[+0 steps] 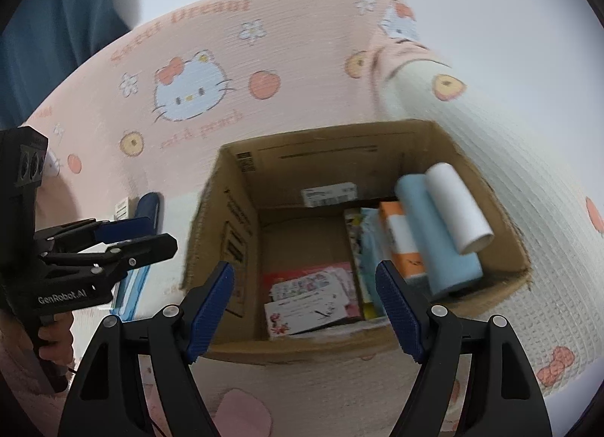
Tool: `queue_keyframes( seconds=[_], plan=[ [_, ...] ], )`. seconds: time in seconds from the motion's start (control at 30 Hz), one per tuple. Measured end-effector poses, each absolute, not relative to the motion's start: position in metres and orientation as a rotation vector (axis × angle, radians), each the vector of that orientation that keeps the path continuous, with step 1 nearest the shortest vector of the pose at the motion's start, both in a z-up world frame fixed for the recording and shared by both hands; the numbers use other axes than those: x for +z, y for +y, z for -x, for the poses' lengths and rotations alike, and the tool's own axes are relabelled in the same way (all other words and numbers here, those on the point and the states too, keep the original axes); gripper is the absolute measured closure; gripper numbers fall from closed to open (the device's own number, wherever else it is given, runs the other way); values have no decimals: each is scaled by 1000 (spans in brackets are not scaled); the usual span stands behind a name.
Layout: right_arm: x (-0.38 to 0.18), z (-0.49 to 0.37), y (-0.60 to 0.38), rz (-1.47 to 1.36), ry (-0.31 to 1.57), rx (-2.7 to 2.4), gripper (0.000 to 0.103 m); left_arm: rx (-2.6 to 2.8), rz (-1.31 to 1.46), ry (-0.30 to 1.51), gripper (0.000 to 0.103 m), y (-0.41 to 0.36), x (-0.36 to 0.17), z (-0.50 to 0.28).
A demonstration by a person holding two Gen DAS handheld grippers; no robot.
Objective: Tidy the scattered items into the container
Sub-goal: 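Withdraw the open right gripper from the box toward the mat, then move the right gripper to the white spiral notepad on the blue case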
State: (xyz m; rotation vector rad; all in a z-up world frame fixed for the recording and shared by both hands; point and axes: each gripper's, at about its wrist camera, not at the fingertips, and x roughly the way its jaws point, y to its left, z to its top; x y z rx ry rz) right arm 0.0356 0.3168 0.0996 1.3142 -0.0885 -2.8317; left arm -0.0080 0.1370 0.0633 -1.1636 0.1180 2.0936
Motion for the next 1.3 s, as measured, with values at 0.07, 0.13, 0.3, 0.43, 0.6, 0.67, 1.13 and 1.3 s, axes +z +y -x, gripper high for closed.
queue_keyframes(
  seconds=[0.07,0.13,0.3,0.43,0.6,0.67,1.13,1.3],
  plan=[
    [102,-32,304,-1307,-58,-2818,27,2098,1179,111,42,125,59,11],
    [105,-26,285,-1294,-25,-2799,27,2102,1199,81,42,111,55,16],
    [106,-12,241,-1271,42,-2725,26,2165,1230,21,42,68,48,31],
    [98,0,208,-1278,97,-2654,26,2243,1259,28,42,36,39,38],
    [81,16,160,-1293,161,-2546,26,2360,1331,77,42,-10,17,44],
    [71,22,144,-1307,175,-2498,26,2376,1410,32,42,-40,0,48],
    [-24,74,79,-1523,29,-2171,26,2440,1731,-272,42,-152,-74,58],
    [-51,88,69,-1562,-53,-2119,26,2421,1761,-299,42,-151,-92,66]
  ],
)
